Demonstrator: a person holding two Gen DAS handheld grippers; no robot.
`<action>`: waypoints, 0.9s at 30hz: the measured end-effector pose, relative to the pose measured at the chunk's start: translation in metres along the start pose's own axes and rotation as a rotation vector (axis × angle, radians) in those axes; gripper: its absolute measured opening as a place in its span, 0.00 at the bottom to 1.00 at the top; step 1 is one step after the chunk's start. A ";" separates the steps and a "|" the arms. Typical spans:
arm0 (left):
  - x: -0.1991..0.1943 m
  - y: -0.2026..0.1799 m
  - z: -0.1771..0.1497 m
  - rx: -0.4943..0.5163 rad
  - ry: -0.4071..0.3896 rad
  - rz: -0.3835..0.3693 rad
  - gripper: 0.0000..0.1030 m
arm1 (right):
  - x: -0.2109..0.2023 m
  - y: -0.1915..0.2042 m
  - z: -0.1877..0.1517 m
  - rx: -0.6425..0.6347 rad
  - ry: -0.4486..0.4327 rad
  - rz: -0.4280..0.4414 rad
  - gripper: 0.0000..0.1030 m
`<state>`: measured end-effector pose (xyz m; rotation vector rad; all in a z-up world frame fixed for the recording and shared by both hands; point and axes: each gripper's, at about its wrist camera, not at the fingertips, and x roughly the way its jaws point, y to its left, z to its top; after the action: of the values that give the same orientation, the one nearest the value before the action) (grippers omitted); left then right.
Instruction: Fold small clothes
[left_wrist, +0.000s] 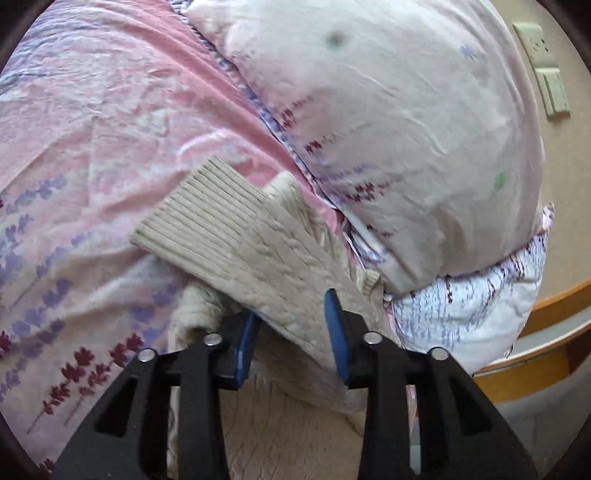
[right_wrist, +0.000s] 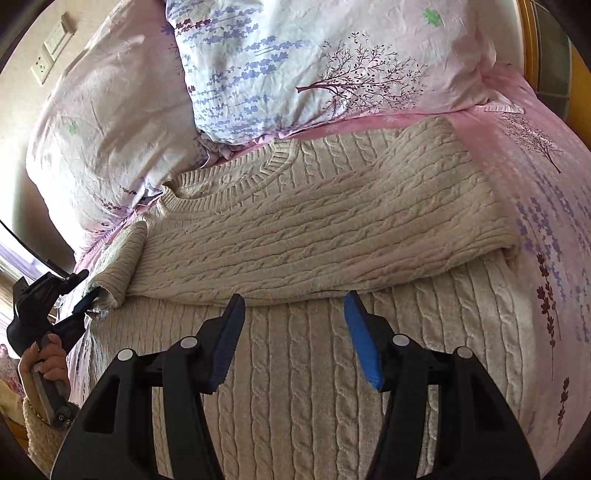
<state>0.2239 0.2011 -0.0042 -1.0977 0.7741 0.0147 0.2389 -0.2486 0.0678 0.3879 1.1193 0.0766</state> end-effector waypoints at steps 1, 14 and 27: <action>-0.001 -0.001 0.003 -0.009 -0.012 0.002 0.15 | -0.001 -0.001 0.000 -0.002 -0.002 0.000 0.56; 0.082 -0.185 -0.153 0.703 0.382 -0.222 0.31 | -0.036 -0.060 0.012 0.110 -0.082 -0.029 0.56; 0.001 -0.129 -0.101 0.866 0.122 0.039 0.53 | -0.010 -0.051 0.041 0.124 0.016 0.197 0.43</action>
<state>0.2169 0.0580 0.0743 -0.2605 0.7936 -0.3303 0.2643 -0.3094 0.0747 0.6087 1.1027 0.1849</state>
